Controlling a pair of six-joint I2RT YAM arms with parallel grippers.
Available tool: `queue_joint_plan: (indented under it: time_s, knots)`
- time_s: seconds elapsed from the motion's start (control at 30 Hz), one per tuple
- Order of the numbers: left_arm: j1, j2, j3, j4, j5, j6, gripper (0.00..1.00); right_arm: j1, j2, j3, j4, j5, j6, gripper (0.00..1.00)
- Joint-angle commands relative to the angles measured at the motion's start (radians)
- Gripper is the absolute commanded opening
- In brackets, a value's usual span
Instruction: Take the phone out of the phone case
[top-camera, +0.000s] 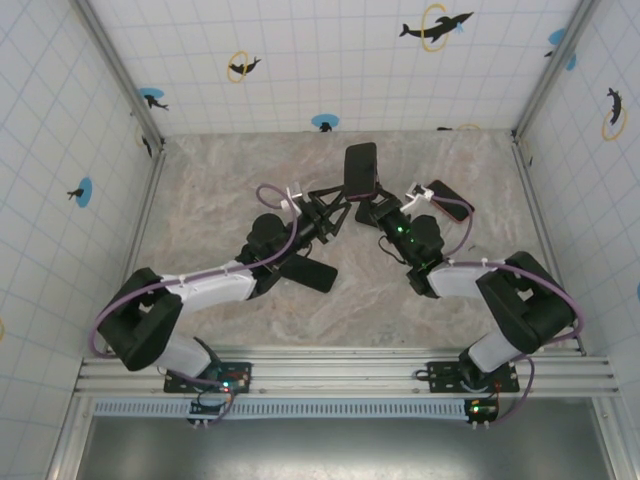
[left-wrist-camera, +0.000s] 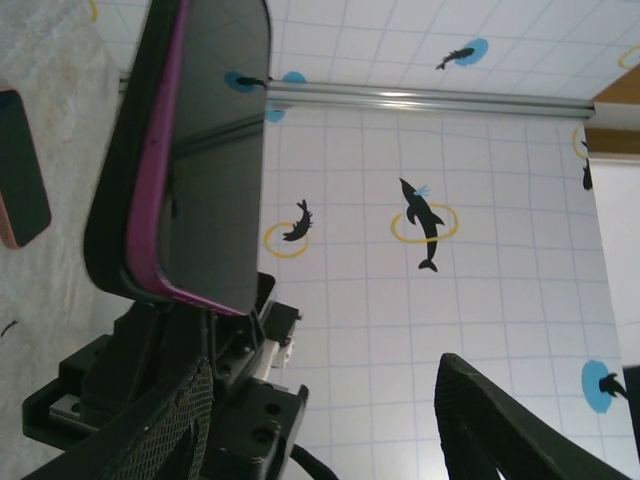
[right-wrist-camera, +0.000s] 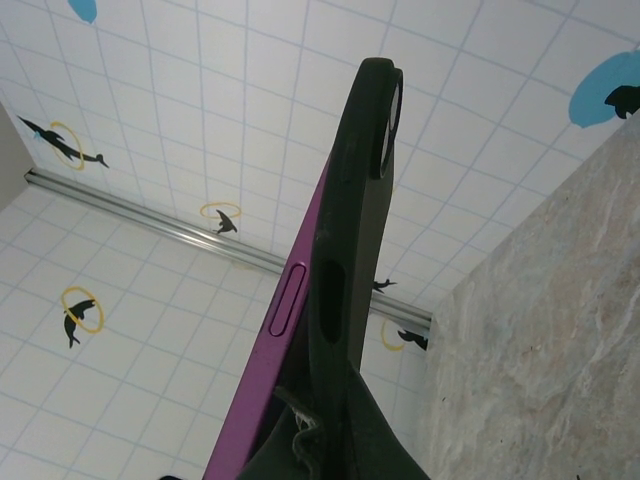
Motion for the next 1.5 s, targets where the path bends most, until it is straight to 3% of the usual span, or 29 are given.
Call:
queue_joint_plan:
  time_s: [0.0, 1.1, 1.47]
  knots:
    - [-0.009, 0.033, 0.044, 0.079, -0.016, -0.034, 0.59, 0.012, 0.004, 0.052, 0.128, 0.034, -0.019, 0.0]
    - [0.006, 0.152, 0.088, 0.111, -0.02, -0.068, 0.48, 0.03, 0.025, 0.044, 0.215, -0.038, -0.05, 0.0]
    - [0.02, 0.155, 0.104, 0.109, -0.054, -0.051, 0.37, 0.041, 0.014, -0.001, 0.274, -0.033, -0.1, 0.0]
